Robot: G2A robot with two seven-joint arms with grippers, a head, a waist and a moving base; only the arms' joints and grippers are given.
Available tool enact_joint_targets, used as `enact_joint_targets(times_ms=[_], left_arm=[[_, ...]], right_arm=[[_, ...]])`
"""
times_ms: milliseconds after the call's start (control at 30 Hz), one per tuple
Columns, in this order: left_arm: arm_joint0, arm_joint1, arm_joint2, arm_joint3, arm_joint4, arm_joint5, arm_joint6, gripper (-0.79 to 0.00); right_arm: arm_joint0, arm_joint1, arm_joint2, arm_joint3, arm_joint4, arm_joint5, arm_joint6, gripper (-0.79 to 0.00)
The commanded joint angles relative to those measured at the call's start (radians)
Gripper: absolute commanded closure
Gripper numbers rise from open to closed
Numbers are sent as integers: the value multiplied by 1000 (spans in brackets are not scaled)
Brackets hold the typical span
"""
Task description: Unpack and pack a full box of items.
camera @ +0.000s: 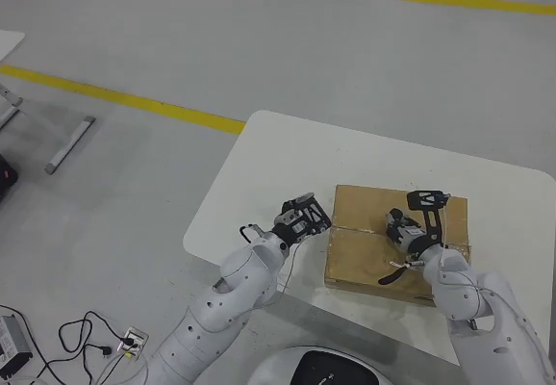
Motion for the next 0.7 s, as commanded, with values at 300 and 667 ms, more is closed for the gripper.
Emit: enact_joint_targets(times_ms=[300,667], left_arm=[[-52,-13,24,18,-3,48,17,-240],[-115,-30,75,22,-22,36,36,-197]], right_arm=[[-13,2,12,-16,-5,1,3,0],[-27,6,51,-70,-4,25,-24,0]])
